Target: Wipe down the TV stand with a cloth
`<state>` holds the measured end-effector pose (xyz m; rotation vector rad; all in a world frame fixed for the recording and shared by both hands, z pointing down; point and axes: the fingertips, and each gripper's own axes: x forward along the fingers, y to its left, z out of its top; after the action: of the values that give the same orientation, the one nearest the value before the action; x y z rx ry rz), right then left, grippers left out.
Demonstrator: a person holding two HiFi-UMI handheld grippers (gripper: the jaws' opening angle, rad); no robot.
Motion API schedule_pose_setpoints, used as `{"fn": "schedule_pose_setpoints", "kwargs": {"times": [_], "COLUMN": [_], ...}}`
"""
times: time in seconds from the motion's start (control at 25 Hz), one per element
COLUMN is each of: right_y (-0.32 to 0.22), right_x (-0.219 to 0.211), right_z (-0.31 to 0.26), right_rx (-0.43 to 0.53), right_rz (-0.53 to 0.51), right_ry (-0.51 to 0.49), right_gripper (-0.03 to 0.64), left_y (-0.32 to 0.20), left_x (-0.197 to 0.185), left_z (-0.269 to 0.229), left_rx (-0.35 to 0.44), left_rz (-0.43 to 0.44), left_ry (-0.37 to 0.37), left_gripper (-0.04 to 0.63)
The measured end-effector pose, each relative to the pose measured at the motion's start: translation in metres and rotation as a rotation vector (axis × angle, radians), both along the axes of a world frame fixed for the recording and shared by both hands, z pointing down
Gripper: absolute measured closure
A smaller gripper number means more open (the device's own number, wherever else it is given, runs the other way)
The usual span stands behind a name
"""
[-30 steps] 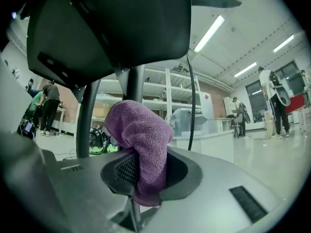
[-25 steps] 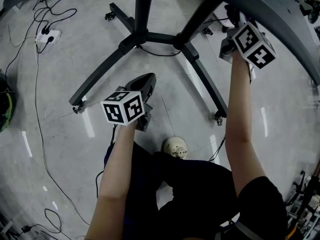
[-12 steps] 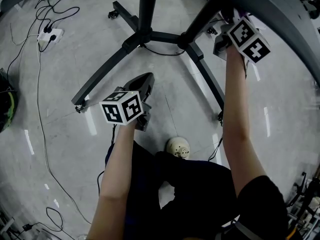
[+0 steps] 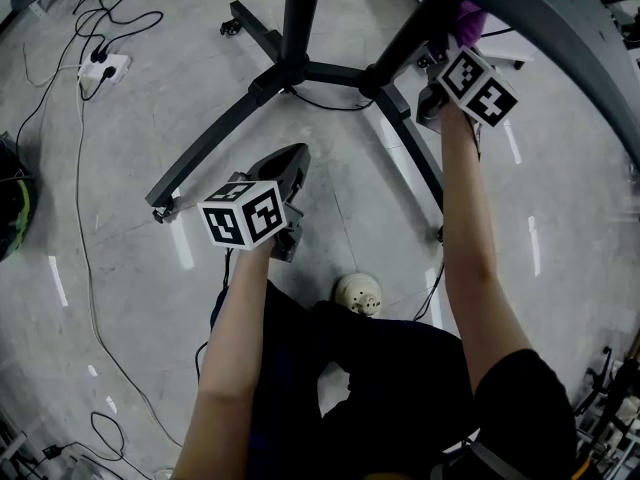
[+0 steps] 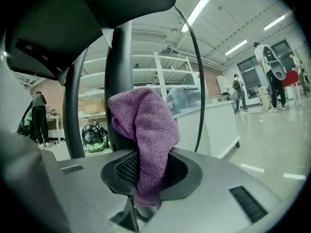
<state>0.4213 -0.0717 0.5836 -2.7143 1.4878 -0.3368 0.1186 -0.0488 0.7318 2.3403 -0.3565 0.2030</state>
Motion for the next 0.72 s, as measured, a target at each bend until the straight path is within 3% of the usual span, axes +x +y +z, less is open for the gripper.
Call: {"fn": "schedule_pose_setpoints", "kwargs": {"times": [0.4,0.72], "right_y": [0.001,0.003], "right_x": [-0.002,-0.003], "right_z": [0.068,0.127], "right_rx": [-0.116,-0.188], "right_rz": [0.003,0.012], "right_ry": [-0.097,-0.236], "right_gripper": [0.528,0.528], "left_y": [-0.002,-0.010], "left_x": [-0.003,-0.013], "left_z": [0.001,0.001], "left_rx": [-0.002,-0.002], "left_rz": [0.002,-0.015], "left_ry": [0.000,-0.003], "left_gripper": [0.589,0.588]}}
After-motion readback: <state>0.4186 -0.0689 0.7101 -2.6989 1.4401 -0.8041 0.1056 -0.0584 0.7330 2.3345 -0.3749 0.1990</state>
